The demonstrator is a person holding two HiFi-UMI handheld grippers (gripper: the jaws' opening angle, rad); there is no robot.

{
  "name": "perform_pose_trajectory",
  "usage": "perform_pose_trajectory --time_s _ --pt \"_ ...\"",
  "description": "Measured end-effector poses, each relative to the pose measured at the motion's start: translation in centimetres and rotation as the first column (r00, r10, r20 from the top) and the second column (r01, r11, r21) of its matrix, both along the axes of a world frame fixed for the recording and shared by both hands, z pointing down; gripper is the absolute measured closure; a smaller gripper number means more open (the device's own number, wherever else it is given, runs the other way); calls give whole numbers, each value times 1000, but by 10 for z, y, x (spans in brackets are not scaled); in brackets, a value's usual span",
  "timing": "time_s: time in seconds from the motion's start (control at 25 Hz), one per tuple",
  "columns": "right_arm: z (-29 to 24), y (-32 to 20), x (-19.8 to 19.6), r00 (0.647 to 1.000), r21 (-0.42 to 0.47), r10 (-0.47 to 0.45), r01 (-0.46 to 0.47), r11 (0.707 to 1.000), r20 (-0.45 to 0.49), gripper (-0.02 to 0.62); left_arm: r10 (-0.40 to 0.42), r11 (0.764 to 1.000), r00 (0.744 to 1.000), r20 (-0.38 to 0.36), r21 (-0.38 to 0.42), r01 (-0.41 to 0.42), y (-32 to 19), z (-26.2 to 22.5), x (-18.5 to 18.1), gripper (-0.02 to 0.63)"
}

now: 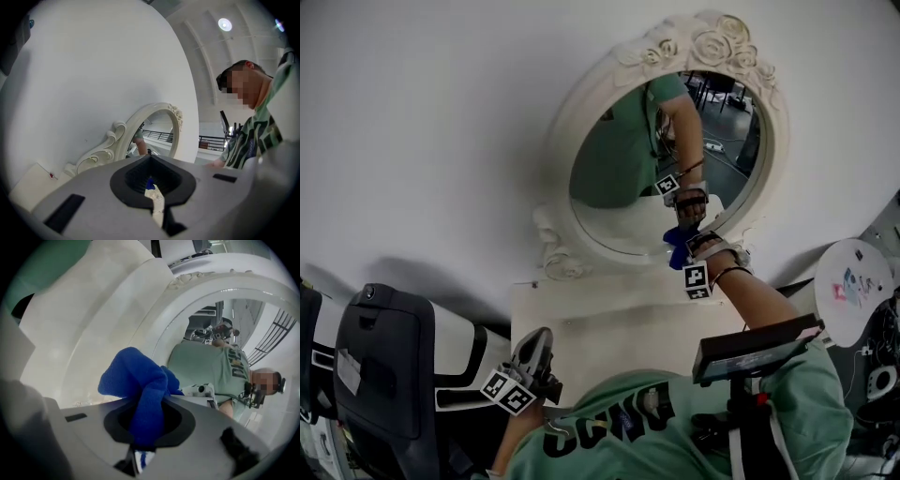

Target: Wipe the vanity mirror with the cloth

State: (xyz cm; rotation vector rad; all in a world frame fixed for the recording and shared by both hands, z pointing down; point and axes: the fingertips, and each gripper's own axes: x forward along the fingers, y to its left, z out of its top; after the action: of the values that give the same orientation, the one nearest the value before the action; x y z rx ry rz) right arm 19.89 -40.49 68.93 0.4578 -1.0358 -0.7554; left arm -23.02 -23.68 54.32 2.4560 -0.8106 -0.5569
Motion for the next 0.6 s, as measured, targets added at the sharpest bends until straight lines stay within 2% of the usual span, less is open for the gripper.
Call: perform_pose_trajectory --time_s 0.16,0.28,0.4,0.52,0.6 --pt "-2 -3 -5 997 16 66 -67 998 50 546 41 999 999 10 -2 -41 0 2 -1 606" --pt "-9 1 -11 985 36 91 -97 995 148 546 52 999 998 31 9 -52 1 -2 9 606" --pt "-13 18 -16 963 46 72 -87 995 258 546 40 999 998 53 33 -42 9 -13 31 606" --pt "-21 36 -28 919 64 18 -47 997 394 546 11 999 998 68 29 -13 17 -18 61 606" --pt "-29 51 -35 868 75 -16 -24 997 496 546 6 1000 997 76 17 -7 24 -22 88 606"
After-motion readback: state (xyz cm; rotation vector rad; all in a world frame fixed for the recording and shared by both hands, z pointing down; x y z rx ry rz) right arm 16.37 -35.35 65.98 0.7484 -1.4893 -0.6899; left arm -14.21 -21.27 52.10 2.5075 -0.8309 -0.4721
